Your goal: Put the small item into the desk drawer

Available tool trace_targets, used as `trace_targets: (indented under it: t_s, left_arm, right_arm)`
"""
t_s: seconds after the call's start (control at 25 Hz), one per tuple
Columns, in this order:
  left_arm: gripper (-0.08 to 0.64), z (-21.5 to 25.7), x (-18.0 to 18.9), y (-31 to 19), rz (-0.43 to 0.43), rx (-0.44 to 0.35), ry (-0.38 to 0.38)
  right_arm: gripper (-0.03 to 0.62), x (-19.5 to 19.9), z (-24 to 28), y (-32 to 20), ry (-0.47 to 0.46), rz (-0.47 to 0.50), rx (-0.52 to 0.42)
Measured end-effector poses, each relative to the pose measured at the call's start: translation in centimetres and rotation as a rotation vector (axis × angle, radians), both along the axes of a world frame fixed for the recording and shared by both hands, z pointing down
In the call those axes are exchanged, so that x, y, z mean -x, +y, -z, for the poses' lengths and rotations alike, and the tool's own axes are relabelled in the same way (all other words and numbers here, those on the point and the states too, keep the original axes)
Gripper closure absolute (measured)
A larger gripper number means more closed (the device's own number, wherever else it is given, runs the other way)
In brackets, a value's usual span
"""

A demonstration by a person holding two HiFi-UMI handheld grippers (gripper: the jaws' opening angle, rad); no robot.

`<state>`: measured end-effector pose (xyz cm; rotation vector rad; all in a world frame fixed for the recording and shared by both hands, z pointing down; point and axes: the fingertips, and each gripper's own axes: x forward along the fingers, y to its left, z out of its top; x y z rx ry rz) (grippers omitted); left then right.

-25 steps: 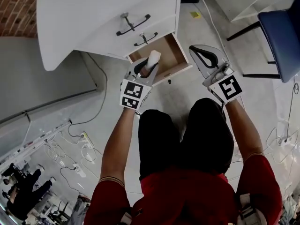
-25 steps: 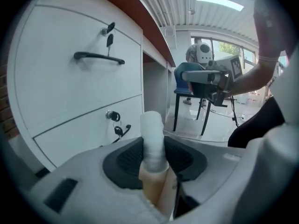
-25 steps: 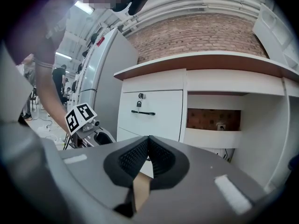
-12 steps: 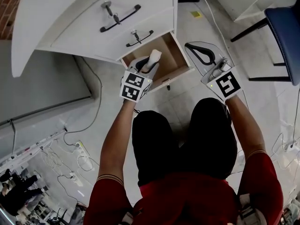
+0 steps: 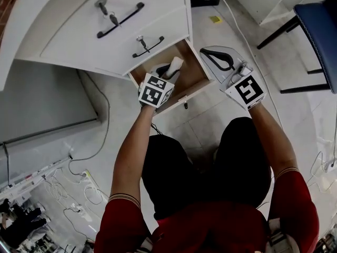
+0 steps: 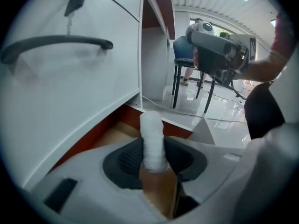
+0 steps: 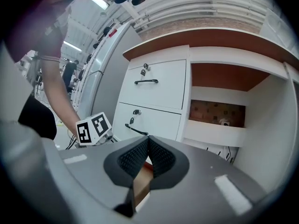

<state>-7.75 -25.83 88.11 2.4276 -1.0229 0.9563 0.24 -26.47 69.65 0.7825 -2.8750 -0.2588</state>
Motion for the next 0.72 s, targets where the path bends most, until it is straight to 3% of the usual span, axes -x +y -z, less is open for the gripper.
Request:
trace_targets:
  t_s: [0.2, 0.4, 0.72]
  left_arm:
    - [0.414, -3.0, -1.2, -1.8, -0.017, 0.035, -0.02]
    - [0.413, -5.1, -1.1, -4.1, 0.078, 0.076, 0.007]
    - [0.41, -9.3, -0.3, -5.4, 0.129, 0.131, -0.089]
  right_arm:
    - [0.581, -0.4, -0.8, -0.6, 0.008, -0.028, -0.006]
    - [0.581, -1.0, -2.0, -1.3, 0.02, -0.07, 0.011]
    - [0.581, -0.8, -3.4, -1.6, 0.022, -0.089, 0.039]
